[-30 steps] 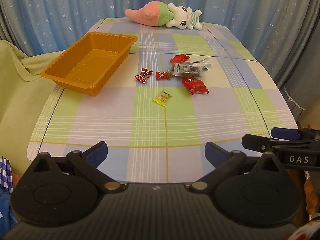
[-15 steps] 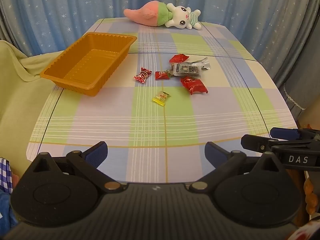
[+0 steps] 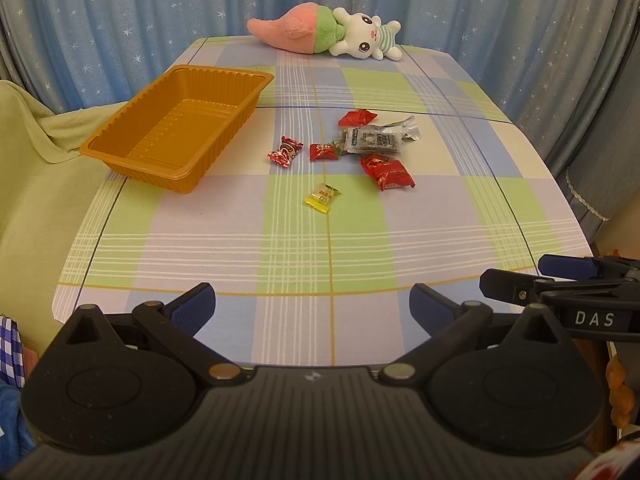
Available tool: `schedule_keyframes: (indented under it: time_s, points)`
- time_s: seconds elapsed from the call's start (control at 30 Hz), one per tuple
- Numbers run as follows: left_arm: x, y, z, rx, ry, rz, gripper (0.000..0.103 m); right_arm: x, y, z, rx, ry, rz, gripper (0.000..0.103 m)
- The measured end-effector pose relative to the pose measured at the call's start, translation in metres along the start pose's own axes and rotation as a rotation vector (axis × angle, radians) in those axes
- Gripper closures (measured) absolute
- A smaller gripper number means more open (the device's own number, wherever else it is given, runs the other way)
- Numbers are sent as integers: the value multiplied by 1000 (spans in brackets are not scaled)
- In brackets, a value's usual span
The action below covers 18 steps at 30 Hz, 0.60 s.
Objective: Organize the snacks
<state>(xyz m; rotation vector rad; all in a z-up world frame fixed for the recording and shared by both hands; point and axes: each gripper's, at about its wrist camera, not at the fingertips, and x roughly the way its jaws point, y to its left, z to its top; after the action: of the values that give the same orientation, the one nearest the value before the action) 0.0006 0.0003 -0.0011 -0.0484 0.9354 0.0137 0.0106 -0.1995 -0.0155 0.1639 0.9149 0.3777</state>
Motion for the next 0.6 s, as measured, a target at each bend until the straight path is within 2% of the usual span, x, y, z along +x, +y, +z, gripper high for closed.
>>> schedule_keyframes:
  time_s: [0.6]
  points:
    - [0,0,-1,1,1,0,0,0,-3,1,3,0,-1,14]
